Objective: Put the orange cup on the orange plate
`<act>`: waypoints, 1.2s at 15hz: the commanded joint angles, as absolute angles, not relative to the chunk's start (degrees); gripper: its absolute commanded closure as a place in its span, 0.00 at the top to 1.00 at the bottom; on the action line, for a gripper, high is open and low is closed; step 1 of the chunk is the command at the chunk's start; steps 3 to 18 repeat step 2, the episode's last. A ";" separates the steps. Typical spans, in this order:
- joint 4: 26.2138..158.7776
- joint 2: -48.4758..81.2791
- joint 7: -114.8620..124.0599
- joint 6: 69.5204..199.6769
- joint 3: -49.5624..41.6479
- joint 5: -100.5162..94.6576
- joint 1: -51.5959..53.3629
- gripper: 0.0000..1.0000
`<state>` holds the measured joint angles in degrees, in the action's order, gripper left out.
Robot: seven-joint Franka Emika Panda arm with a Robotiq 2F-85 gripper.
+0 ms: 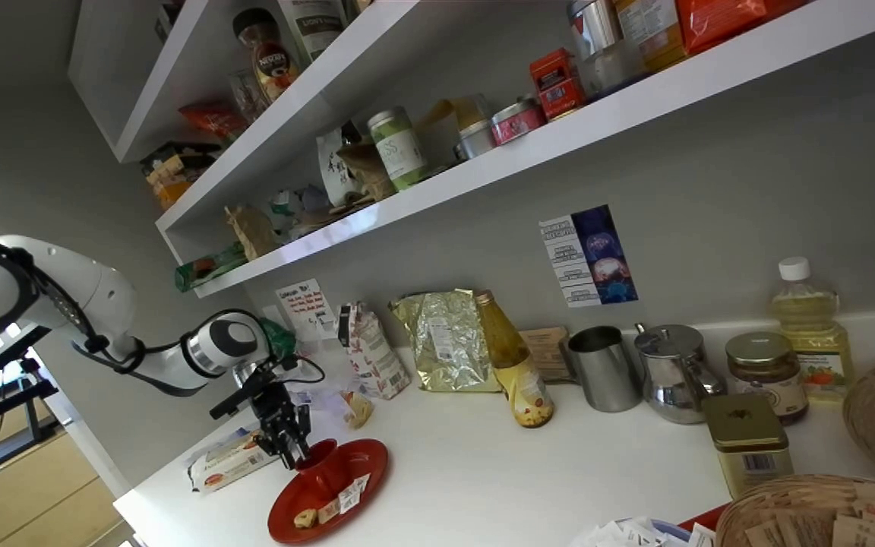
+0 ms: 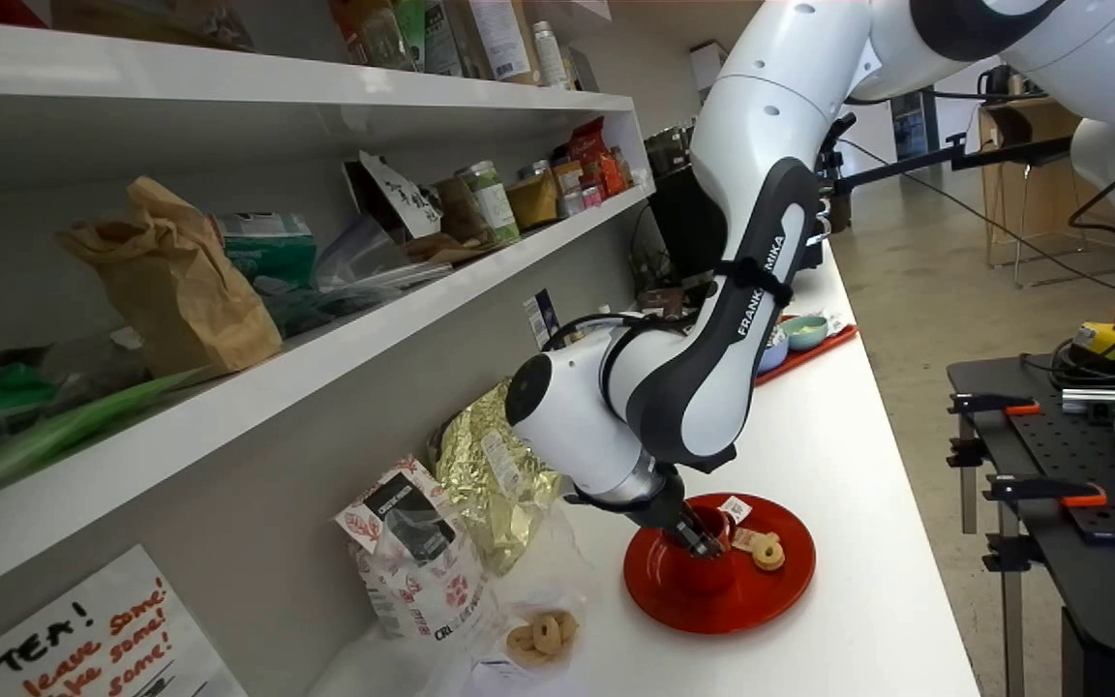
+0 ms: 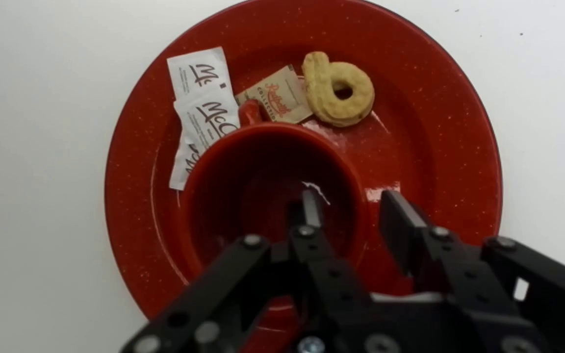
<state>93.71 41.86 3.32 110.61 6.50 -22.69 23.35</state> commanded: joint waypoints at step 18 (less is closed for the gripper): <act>93.41 42.03 3.41 110.37 6.75 -22.80 23.21 0.38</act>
